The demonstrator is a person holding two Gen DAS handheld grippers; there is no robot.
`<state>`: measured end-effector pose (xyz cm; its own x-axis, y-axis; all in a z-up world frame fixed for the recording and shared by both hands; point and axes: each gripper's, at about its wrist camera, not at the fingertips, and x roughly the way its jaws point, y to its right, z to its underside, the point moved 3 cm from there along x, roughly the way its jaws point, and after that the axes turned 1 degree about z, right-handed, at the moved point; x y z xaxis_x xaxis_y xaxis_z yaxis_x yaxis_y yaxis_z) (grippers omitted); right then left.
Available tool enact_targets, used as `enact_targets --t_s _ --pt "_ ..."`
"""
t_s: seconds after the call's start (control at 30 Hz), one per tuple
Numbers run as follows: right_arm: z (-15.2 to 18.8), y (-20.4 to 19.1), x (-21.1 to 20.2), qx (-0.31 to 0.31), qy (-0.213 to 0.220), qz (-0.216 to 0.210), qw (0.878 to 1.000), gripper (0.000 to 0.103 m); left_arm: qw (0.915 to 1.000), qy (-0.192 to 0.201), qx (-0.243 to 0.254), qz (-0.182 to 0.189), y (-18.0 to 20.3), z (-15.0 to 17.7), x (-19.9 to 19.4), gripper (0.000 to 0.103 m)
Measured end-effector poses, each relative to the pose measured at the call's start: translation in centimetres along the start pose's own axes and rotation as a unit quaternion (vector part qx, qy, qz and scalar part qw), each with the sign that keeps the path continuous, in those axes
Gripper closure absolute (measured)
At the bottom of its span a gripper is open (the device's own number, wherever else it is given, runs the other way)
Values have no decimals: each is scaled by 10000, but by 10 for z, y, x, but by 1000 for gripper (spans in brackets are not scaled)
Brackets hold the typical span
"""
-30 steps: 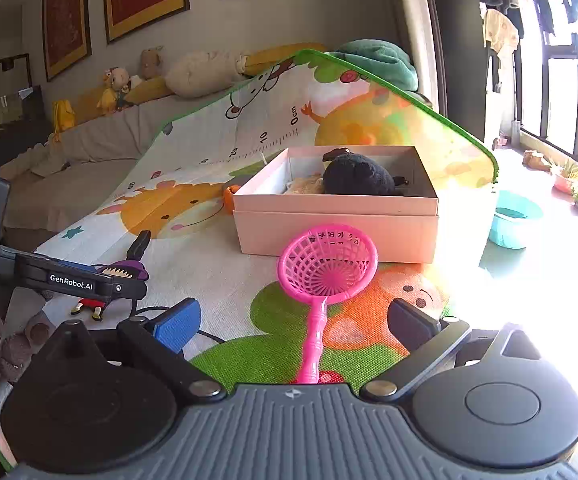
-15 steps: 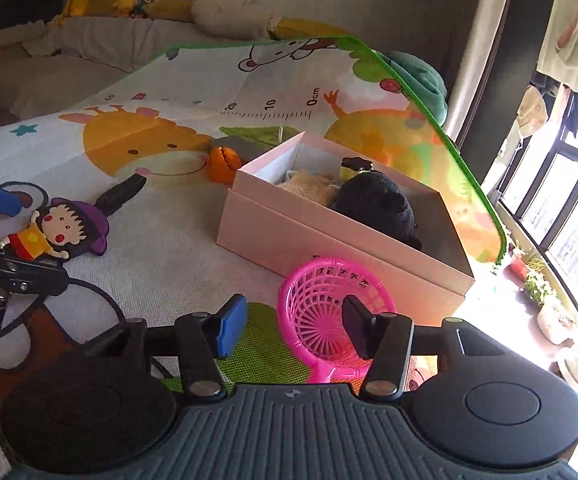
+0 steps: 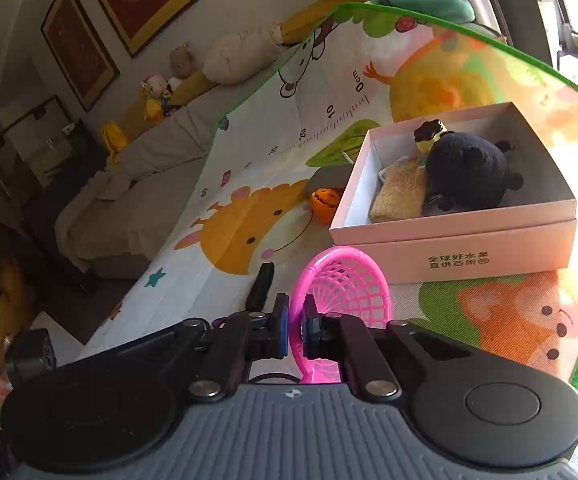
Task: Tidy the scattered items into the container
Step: 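Carry the keychain and pink scoop toward the pink box with both grippers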
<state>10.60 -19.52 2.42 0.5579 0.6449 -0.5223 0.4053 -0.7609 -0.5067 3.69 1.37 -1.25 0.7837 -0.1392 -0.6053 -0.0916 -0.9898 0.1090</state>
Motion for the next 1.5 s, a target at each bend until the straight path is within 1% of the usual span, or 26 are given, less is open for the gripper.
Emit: enact_targets --t_s 0.07,0.13,0.2,0.23,0.3,0.33,0.37,0.43,0.47,0.5,0.53,0.57,0.67,0.73,0.8,0.83,0.9,0.97,1.03,1.07,1.17,1.27,1.33,1.43,1.5 --pt "4 18 3 467 -53 -175 9987 97 10000 -9 11 -13 0 0 1 0" --pt "13 41 6 931 -123 -338 9950 97 10000 -28 49 -43 2 -1 1 0" --pt "21 56 1 1270 -52 -608 9900 93 9999 -49 88 -73 3 0 2 0" --pt "24 61 -4 1375 29 -655 9883 93 9999 -57 105 -85 4 0 3 0" --pt "29 67 -17 1357 261 -530 9890 86 9998 -73 136 -107 4 0 3 0" --pt "31 69 -23 1295 363 -391 9901 85 9998 -79 149 -116 5 0 3 0" --pt "33 70 -28 1225 405 -260 9913 80 9998 -86 163 -124 5 0 4 0" --pt "37 74 -37 981 481 150 9939 69 9997 -103 194 -145 6 0 4 0" --pt "39 73 -39 845 517 357 9944 56 9996 -112 215 -163 6 0 4 0" --pt "41 72 -41 689 555 551 9945 39 9995 -122 238 -182 7 0 5 0" --pt "45 69 -45 447 615 788 9940 33 9994 -130 258 -199 8 1 5 0" --pt "47 65 -45 240 659 935 9931 25 9993 -137 275 -213 8 1 5 0" --pt "56 48 -41 -573 679 1327 9872 17 9991 -156 317 -249 9 1 5 0" --pt "61 37 -29 -1077 543 1566 9803 13 9990 -161 336 -263 10 1 6 0" --pt "63 30 -16 -1378 376 1880 9717 8 9990 -149 322 -261 10 1 5 0" --pt "64 29 -9 -1491 292 2029 9674 7 9991 -144 307 -251 9 1 5 0" --pt "64 30 2 -1531 148 2223 9628 5 9990 -159 321 -251 9 0 5 0" --pt "64 33 5 -1470 98 2254 9631 6 9986 -195 430 -228 12 -1 7 0" --pt "66 33 3 -1430 115 2230 9642 16 9980 -239 553 -198 15 -2 10 0" --pt "67 33 2 -1414 86 2193 9653 20 9974 -252 636 -205 17 -3 11 0" --pt "75 26 -4 -1414 69 1952 9705 20 9959 -274 849 -173 19 -8 17 0" --pt "84 15 -5 -1566 67 1746 9721 20 9953 -362 896 -12 16 -14 25 0" --pt "86 12 -6 -1645 117 1744 9708 19 9954 -397 862 93 13 -16 29 0" --pt "84 14 -4 -1541 52 1740 9726 19 9954 -400 860 135 12 -17 31 1" --pt "84 14 -4 -1534 35 1718 9731 17 9953 -363 887 141 13 -16 30 4"
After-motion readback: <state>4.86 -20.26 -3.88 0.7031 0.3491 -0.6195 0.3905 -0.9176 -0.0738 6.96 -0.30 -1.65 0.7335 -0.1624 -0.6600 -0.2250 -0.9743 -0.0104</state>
